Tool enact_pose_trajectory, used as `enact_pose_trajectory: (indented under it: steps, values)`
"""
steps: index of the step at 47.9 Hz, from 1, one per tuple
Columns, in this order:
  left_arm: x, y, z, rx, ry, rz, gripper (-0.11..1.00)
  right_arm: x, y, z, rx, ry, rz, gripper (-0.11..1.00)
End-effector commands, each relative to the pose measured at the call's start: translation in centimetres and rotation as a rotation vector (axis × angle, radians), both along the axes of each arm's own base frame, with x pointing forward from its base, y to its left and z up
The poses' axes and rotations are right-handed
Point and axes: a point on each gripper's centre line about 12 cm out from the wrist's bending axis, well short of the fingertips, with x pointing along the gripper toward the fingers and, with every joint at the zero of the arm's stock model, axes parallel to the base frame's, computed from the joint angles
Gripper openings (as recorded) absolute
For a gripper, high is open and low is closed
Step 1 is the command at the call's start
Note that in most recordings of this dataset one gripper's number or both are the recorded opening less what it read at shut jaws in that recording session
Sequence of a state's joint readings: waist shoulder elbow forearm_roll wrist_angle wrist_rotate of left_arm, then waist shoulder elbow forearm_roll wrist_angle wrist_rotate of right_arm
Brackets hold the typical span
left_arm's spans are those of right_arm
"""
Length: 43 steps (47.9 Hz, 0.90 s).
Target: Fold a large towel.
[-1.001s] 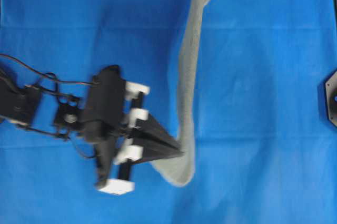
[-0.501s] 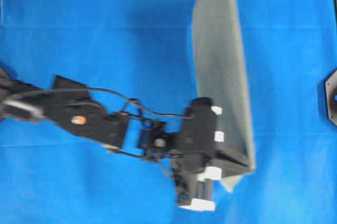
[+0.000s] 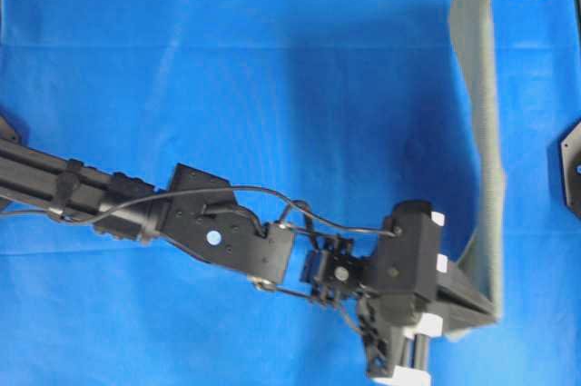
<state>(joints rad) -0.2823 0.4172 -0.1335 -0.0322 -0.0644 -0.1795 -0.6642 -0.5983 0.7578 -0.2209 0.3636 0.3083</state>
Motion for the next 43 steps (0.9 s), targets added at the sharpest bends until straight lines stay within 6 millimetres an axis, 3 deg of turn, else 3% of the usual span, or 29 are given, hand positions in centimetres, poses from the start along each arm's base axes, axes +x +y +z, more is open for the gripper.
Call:
enact_pose_trajectory:
  steps: [1, 7, 16, 24, 36, 38, 43]
  values:
    - [-2.0, -1.4, 1.7, -0.02, -0.02, -0.03, 0.02, 1.6, -1.3, -0.5, 0.007, 0.017, 0.006, 0.04]
    - [-5.4, -0.6, -0.3, -0.062, 0.042, -0.019, 0.02, 5.4, -2.2, -2.6, 0.028, 0.048, 0.065, 0.04]
    - [-10.9, 0.3, -3.7, -0.162, 0.175, 0.007, 0.02, 12.5, -2.5, -5.1, 0.007, 0.091, 0.2, 0.04]
    - [-14.3, 0.8, -6.1, -0.198, 0.269, 0.022, 0.02, 16.3, -3.2, -6.9, 0.016, 0.123, 0.238, 0.04]
    - [-15.6, 2.3, -8.1, -0.17, 0.326, 0.048, 0.02, 17.6, -3.5, -8.5, 0.01, 0.161, 0.263, 0.05]
    - [-15.7, 2.5, -8.2, -0.166, 0.334, 0.053, 0.03, 17.5, -3.5, -8.6, 0.005, 0.169, 0.268, 0.12]
    - [-16.0, 3.4, -8.5, -0.165, 0.351, 0.074, 0.03, 17.4, -3.4, -8.7, -0.005, 0.181, 0.276, 0.43]
